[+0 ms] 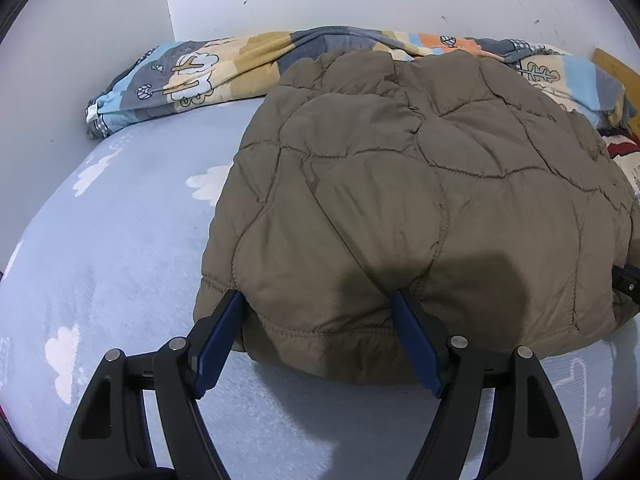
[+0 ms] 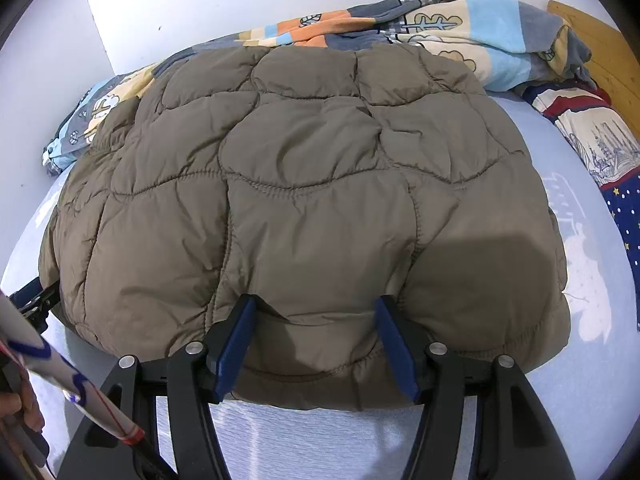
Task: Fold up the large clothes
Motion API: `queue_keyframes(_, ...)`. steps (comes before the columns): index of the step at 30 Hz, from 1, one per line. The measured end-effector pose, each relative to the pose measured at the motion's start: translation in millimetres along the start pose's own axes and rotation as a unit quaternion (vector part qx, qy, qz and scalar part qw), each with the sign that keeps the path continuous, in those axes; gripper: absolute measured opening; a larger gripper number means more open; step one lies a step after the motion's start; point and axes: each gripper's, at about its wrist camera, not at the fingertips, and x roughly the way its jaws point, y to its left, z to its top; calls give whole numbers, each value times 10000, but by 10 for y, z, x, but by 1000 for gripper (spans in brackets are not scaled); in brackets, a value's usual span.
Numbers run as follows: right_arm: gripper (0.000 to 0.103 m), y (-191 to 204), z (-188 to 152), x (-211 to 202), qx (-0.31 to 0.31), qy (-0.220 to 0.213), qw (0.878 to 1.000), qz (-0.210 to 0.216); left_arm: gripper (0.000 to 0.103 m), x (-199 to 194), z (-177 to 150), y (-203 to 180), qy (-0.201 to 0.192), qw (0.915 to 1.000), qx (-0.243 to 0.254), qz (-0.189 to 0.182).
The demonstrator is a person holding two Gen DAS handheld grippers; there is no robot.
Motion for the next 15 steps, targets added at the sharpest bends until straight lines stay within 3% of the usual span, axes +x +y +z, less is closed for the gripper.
queue_keyframes(15,67,-89,57,-162,186,94,9994,264,76,-6,0,3,23,10000,61,-7)
